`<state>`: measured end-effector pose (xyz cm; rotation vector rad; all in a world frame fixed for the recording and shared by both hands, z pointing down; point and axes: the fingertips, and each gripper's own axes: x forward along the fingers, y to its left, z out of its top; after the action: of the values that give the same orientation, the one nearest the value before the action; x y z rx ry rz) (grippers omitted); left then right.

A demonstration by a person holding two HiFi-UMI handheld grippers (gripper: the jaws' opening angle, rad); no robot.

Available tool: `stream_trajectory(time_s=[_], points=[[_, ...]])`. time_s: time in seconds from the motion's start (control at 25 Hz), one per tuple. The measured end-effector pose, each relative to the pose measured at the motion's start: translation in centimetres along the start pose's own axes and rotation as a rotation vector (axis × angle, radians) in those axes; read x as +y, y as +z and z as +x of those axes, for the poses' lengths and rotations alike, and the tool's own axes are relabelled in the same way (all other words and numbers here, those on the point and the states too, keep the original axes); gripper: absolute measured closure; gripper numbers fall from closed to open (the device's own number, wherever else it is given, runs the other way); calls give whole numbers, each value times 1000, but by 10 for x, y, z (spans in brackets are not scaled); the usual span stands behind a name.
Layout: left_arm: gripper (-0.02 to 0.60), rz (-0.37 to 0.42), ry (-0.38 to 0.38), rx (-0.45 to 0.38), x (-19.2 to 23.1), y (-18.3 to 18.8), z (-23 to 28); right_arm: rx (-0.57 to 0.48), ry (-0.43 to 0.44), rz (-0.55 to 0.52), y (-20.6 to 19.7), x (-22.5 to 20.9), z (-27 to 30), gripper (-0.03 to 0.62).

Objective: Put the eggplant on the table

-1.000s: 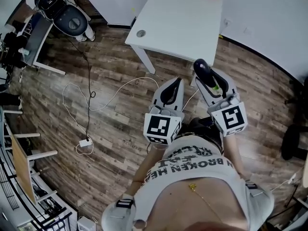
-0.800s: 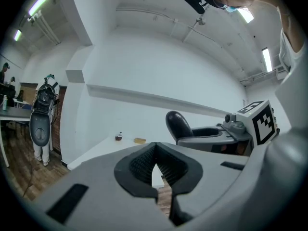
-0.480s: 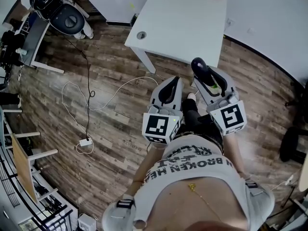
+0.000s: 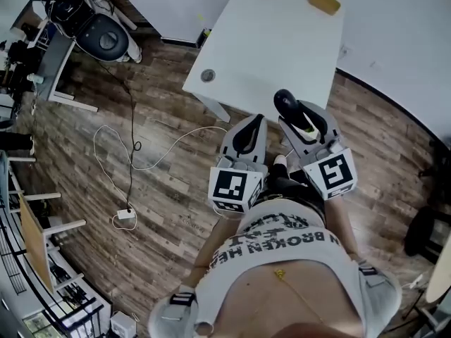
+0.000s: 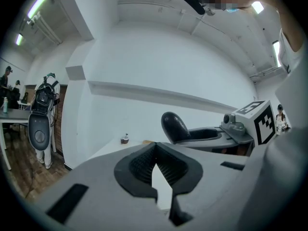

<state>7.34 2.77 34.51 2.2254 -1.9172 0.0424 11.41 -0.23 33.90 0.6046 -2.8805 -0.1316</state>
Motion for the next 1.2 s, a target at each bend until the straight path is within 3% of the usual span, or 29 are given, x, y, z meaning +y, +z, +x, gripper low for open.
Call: stream_trajectory(time_s=[0.44, 0.72, 1.2], points=[[583, 20, 31, 19, -1, 8, 77, -10, 35, 13, -9, -80, 25, 404], [583, 44, 1, 42, -9, 8, 108, -37, 14, 58, -14, -106, 30, 404], [583, 53, -189, 46, 27, 19, 153, 35, -210, 123, -31, -148, 60, 404]])
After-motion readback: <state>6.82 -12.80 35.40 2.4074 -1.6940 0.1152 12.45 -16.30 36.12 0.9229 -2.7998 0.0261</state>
